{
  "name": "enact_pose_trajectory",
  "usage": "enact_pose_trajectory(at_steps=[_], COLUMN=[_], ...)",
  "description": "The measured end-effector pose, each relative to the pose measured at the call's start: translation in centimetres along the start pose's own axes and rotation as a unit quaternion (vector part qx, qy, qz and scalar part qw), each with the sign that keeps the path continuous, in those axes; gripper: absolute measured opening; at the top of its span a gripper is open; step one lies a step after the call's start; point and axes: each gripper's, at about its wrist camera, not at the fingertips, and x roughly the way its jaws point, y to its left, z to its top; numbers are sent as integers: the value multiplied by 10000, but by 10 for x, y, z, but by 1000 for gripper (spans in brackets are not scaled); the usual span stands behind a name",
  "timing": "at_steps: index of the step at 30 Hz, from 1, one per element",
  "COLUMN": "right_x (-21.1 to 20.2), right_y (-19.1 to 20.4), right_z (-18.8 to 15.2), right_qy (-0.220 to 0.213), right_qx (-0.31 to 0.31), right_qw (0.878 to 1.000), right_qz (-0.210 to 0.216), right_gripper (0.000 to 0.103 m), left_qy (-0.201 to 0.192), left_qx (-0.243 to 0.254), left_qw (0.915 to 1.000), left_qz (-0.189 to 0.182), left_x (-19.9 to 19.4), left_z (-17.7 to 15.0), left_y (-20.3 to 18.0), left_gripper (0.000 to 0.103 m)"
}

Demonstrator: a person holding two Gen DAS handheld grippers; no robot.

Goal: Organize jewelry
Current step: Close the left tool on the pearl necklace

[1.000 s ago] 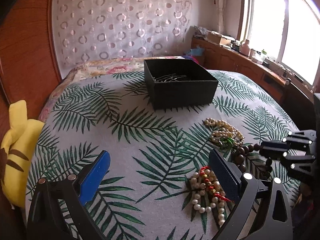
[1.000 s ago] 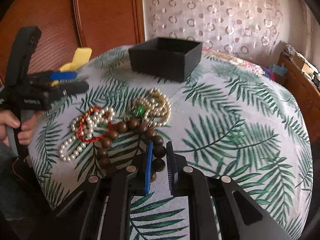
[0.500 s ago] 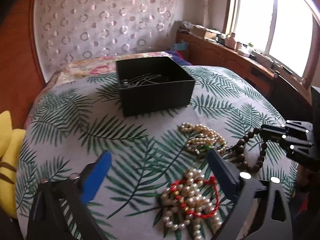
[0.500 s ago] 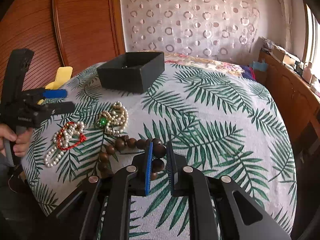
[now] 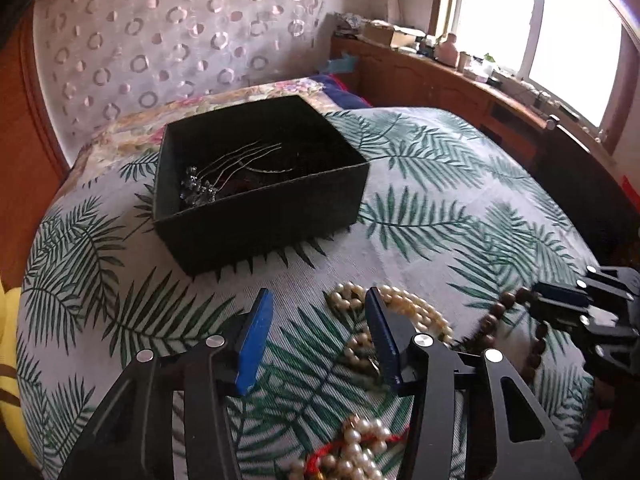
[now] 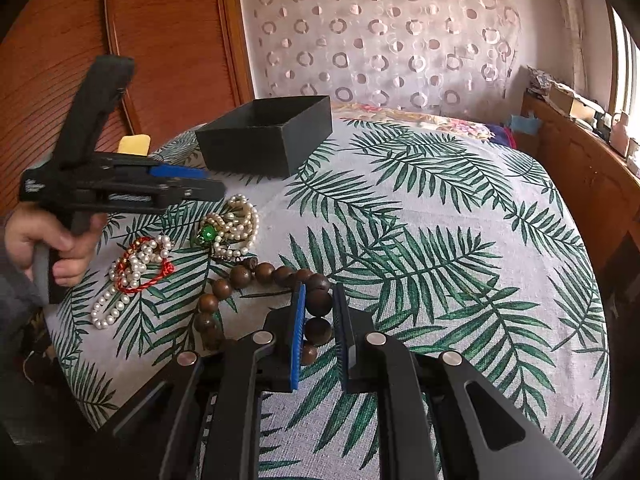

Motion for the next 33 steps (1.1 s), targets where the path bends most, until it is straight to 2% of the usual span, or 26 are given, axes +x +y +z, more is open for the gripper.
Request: enact_pose_trajectory(at_steps=[6, 9, 16, 18, 20, 23, 25, 27, 33], right_x=[-4, -5, -6, -5, -5, -3, -2, -1, 1], right_y=[0, 0, 0, 1, 1, 1, 1, 1, 0], right_z=[-1, -1, -1, -1, -1, -1, -1, -1, 0], right_qy=[-81, -107, -100, -90, -82, -52, -34, -15, 5], right_qx=[-11, -17, -21, -16, -7, -3, 1, -3, 12], right_qw=[10000, 9999, 9999, 9999, 9999, 9999, 9999, 9999, 9999], right_qz=[48, 65, 93, 101, 101, 112, 118, 131, 131], right_gripper=[15, 15, 15, 15, 15, 15, 15, 15, 15], left_qy=[197, 273, 454, 438, 444, 451, 445, 452, 445], left_qx=[38, 228, 503, 573, 606, 676, 752, 738, 616], left_qw=[9998, 9992, 9977, 9973, 9972, 9967, 9961, 9962, 9970], left_qz=[91, 194, 104, 125, 29, -95, -93, -122, -111], left_x=[15, 16, 14, 15, 17, 19, 18, 18, 22], left_z=[8, 10, 10, 11, 14, 16, 16, 16, 21], left_y=[-1, -8, -22, -26, -30, -33, -36, -36, -26], left_gripper=[41, 41, 40, 36, 24, 14, 11, 0, 1])
